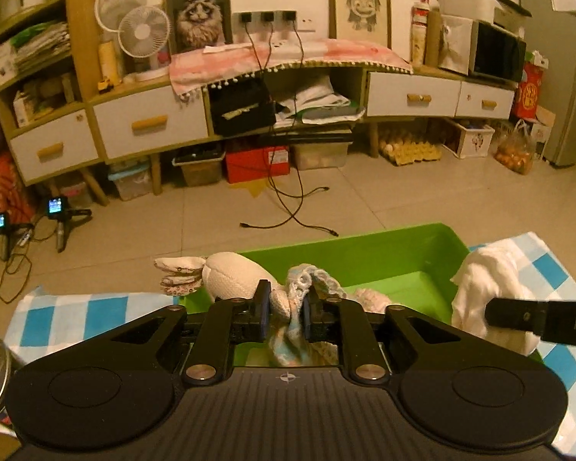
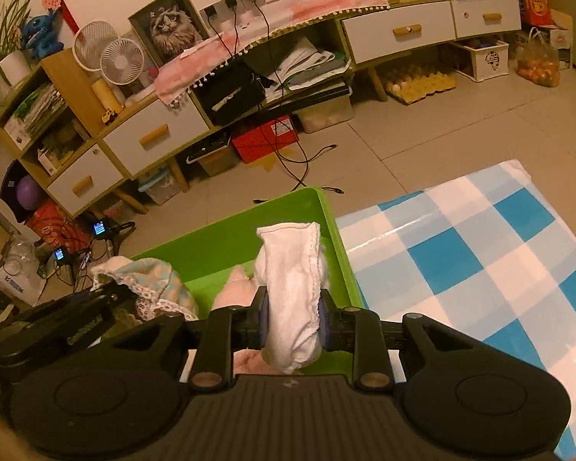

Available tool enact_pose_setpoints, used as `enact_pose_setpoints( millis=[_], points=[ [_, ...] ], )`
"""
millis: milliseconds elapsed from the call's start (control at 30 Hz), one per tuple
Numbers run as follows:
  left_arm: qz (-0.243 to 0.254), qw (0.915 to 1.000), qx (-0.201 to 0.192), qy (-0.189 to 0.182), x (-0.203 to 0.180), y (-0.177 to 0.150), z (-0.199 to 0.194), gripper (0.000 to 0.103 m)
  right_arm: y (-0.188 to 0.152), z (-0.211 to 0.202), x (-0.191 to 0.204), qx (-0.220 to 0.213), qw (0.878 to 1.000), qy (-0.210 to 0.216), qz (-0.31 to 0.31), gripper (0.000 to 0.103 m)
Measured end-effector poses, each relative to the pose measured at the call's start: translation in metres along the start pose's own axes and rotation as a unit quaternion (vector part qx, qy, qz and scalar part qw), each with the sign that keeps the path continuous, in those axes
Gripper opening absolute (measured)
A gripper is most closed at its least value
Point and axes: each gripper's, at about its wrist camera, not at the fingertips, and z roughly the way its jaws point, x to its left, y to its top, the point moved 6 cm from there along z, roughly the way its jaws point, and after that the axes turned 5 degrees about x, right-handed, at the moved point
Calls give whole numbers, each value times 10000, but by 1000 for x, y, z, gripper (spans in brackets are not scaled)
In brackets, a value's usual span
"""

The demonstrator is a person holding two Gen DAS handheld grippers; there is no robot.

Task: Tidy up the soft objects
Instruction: 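Carry the bunny doll and white gloves into the green tub and release them, then move both tools back from the tub toward the Santa plush and towel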

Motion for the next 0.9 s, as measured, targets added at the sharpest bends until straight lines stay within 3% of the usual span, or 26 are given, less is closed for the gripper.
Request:
enact_pose_setpoints(
  millis=[33, 133, 200, 267, 367, 667, 900],
  points=[
    [59, 10000, -26, -27, -1, 0, -1, 27, 1, 0, -1, -27, 10000, -10, 30, 25],
    [91, 9999, -127, -16, -2, 0, -8, 58, 2, -6, -1, -90, 9998, 94, 141, 35],
    [61, 9998, -173, -32, -3, 2, -13, 65, 4, -12, -1, -142, 9997, 62, 198, 51],
    [43, 9999, -161, -41, -4, 3, -19, 73, 5, -21, -1, -221, 9995, 41, 230, 53],
    [76, 9998, -186, -62, -7, 3, -32, 79, 4, -36, 1, -234, 9994, 76, 235, 53],
    [-52, 9997, -249, -26, -2, -7, -82, 87, -14, -88, 1, -288, 9994, 63, 163, 54],
    [-113, 9996, -238, -56, 5, -27, -124, 92, -37, -130, 2, -256, 9995, 158, 105, 62]
  ],
)
